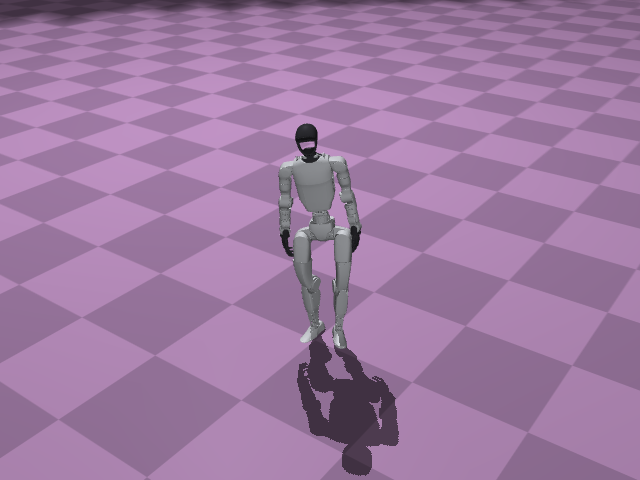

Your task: In place motions

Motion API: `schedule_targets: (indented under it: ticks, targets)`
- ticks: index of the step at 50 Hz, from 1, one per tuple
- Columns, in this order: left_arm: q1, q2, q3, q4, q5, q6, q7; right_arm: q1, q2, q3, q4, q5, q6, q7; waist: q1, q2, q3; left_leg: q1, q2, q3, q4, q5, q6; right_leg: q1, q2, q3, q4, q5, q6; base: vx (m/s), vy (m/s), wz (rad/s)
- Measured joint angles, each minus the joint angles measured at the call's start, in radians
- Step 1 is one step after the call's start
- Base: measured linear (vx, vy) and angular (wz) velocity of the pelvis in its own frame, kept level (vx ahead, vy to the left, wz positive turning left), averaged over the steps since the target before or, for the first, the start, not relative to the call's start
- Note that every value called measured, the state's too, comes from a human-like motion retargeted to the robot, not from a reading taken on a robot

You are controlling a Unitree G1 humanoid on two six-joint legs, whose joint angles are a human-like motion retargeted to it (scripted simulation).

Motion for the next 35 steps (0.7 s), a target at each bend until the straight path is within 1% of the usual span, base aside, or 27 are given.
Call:
schedule_targets:
  ticks: [2,3,5,7,11,15,18,20,22,23,25,26,27,28,30,32,33,35]
  targets:
    - [-0.012,0.008,-0.026,-0.027,0.015,-0.007,0.013,0.011,-0.017,-0.008,0.018,-0.009,0.0,0.017,0.012,0.001,0.007,-0.011,-0.015,0.002,-0.019,-0.029,0.014,0.005,-0.018,-0.06,-0.009,-0.005,0.009,-0.29,0.13,1.99]
    - [-0.01,0.009,-0.037,-0.036,0.021,-0.011,0.022,0.02,-0.024,-0.011,0.032,-0.019,0.004,0.024,0.022,0.002,0.004,-0.01,-0.007,0.054,-0.032,-0.05,0.017,0.008,-0.025,-0.093,-0.015,-0.004,0.015,-0.19,0.14,2.08]
    - [-0.007,0.009,-0.059,-0.045,0.026,-0.018,0.039,0.032,-0.038,-0.026,0.062,-0.053,0.02,0.034,0.04,0.005,-0.009,0.011,0.042,0.263,-0.044,-0.074,-0.018,0.016,-0.03,-0.162,-0.034,0.001,0.027,-0.12,0.21,2.22]
    - [0.001,0.012,-0.073,-0.042,0.02,-0.019,0.05,0.048,-0.043,-0.041,0.08,-0.083,0.034,0.026,0.045,-0.004,-0.022,0.024,0.075,0.4,-0.034,-0.067,-0.039,0.026,-0.041,-0.234,-0.047,-0.002,0.041,-0.08,0.19,2.46]
    - [0.02,0.021,-0.046,-0.002,0.0,-0.009,0.076,0.079,-0.044,-0.048,0.083,-0.09,0.036,0.019,0.032,-0.038,-0.035,0.025,0.127,0.487,0.023,-0.012,-0.019,0.066,-0.077,-0.416,-0.046,-0.025,0.079,-0.03,0.16,2.32]
    - [0.049,0.019,0.032,0.089,-0.052,0.013,0.127,0.096,-0.043,-0.063,0.066,-0.104,0.041,0.021,0.035,-0.069,-0.059,0.045,0.169,0.574,0.03,0.036,0.015,0.11,-0.104,-0.571,-0.028,-0.046,0.12,0.11,0.23,1.82]
    - [0.075,0.019,0.093,0.171,-0.096,0.028,0.149,0.112,-0.047,-0.079,0.045,-0.103,0.042,0.002,0.05,-0.061,-0.084,0.064,0.149,0.591,-0.036,0.075,-0.025,0.153,-0.095,-0.667,-0.008,-0.059,0.14,0.25,0.34,1.46]
    - [0.094,0.018,0.127,0.22,-0.118,0.037,0.162,0.12,-0.054,-0.089,0.034,-0.094,0.04,-0.003,0.058,-0.057,-0.098,0.055,0.105,0.513,-0.075,0.038,-0.009,0.188,-0.1,-0.73,0.015,-0.063,0.15,0.3,0.37,1.35]
    - [0.114,0.021,0.158,0.254,-0.133,0.044,0.171,0.123,-0.06,-0.086,0.024,-0.08,0.044,-0.005,0.066,-0.036,-0.113,0.049,0.11,0.463,-0.088,0.026,-0.018,0.214,-0.101,-0.764,0.061,-0.049,0.129,0.35,0.49,1.12]
    - [0.121,0.023,0.169,0.264,-0.137,0.046,0.174,0.122,-0.06,-0.083,0.015,-0.07,0.047,-0.009,0.068,-0.02,-0.119,0.041,0.115,0.421,-0.091,0.015,-0.019,0.222,-0.101,-0.765,0.093,-0.027,0.106,0.31,0.48,1.24]
    - [0.127,0.027,0.183,0.27,-0.133,0.05,0.172,0.119,-0.06,-0.082,-0.01,-0.04,0.051,-0.024,0.054,0.03,-0.122,0.035,0.159,0.375,-0.08,-0.004,-0.026,0.225,-0.111,-0.738,0.198,0.016,0.023,0.22,0.37,1.64]
    - [0.126,0.03,0.191,0.264,-0.12,0.053,0.166,0.116,-0.058,-0.081,-0.025,-0.023,0.048,-0.028,0.038,0.062,-0.122,0.037,0.188,0.36,-0.072,-0.011,-0.028,0.204,-0.127,-0.688,0.292,0.015,-0.038,0.23,0.38,2.08]
    - [0.126,0.034,0.198,0.257,-0.106,0.056,0.161,0.113,-0.055,-0.08,-0.038,-0.007,0.044,-0.029,0.019,0.086,-0.122,0.034,0.207,0.333,-0.066,-0.017,-0.026,0.176,-0.142,-0.625,0.382,0.009,-0.074,0.25,0.35,2.38]
    - [0.129,0.037,0.204,0.246,-0.091,0.058,0.155,0.112,-0.048,-0.078,-0.051,0.004,0.041,-0.027,-0.005,0.094,-0.122,0.024,0.203,0.281,-0.062,-0.018,-0.016,0.137,-0.158,-0.539,0.463,-0.006,-0.057,0.23,0.24,2.44]
    - [0.13,0.046,0.205,0.225,-0.079,0.057,0.153,0.106,-0.026,-0.08,-0.071,0.017,0.037,-0.019,-0.031,0.078,-0.119,0.013,0.172,0.224,-0.066,-0.011,0.008,0.024,-0.131,-0.287,0.556,-0.039,-0.004,0.2,0.17,2.29]
    - [0.116,0.059,0.193,0.205,-0.092,0.049,0.156,0.094,-0.003,-0.072,-0.096,0.029,0.027,-0.012,-0.048,0.049,-0.099,0.011,0.134,0.18,-0.072,-0.005,0.032,-0.034,-0.033,-0.11,0.516,-0.076,0.048,0.1,0.11,1.93]
    - [0.107,0.066,0.188,0.196,-0.099,0.044,0.156,0.088,0.006,-0.059,-0.111,0.031,0.019,-0.005,-0.045,0.032,-0.089,0.01,0.118,0.171,-0.072,-0.004,0.04,-0.046,0.002,-0.057,0.472,-0.091,0.062,0.05,0.05,1.61]
    - [0.084,0.083,0.178,0.18,-0.106,0.039,0.146,0.077,0.018,-0.022,-0.142,0.016,0.0,0.015,-0.064,0.003,-0.071,0.003,0.088,0.132,-0.072,-0.003,0.055,-0.063,0.035,-0.017,0.377,-0.127,0.079,0.11,0.07,1.71]
